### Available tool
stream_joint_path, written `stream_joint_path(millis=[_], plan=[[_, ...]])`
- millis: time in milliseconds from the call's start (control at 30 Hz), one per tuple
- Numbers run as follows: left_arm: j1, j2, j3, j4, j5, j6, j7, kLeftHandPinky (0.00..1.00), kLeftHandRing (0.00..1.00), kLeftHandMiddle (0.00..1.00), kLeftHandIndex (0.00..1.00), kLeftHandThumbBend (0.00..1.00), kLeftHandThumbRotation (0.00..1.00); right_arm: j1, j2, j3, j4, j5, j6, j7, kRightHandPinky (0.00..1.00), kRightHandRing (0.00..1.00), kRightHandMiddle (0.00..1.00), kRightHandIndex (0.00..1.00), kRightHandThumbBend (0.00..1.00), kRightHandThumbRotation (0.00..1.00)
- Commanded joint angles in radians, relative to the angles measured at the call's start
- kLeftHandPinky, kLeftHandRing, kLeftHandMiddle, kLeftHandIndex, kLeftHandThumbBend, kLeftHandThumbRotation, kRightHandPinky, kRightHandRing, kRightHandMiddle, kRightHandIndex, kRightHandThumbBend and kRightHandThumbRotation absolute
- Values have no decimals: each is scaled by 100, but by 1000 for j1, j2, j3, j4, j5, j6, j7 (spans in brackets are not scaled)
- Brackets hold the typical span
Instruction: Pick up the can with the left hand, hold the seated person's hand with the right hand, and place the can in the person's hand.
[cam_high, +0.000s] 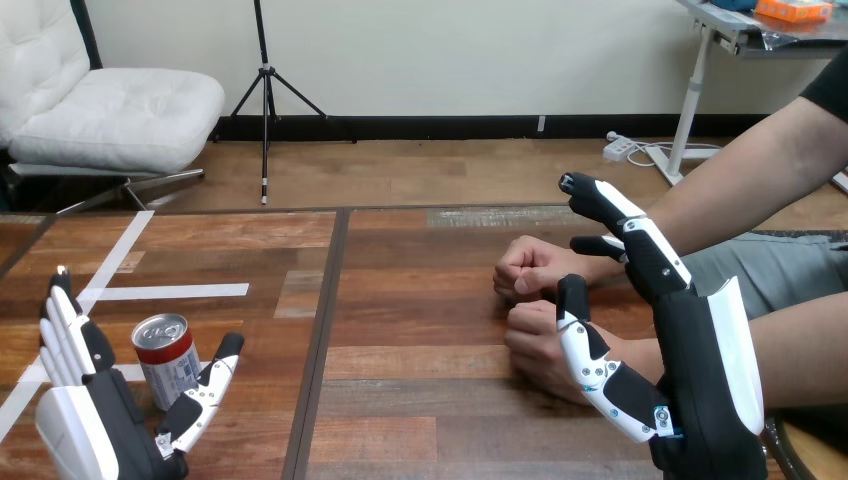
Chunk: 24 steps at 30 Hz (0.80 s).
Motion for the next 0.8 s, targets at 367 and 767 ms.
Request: stream_joint_path(millis=[367,767], plan=[[-134,-11,-10,59,-122,93,-137,97,98,99,99,82,31,-54,-6,-8,-17,10,3,7,72,84,88,84,13,0],[-199,-4,-13,177,-163,84,-165,91,94,97,98,84,28,-49,-7,-10,-24,8,1,6,72,84,88,84,14,0]])
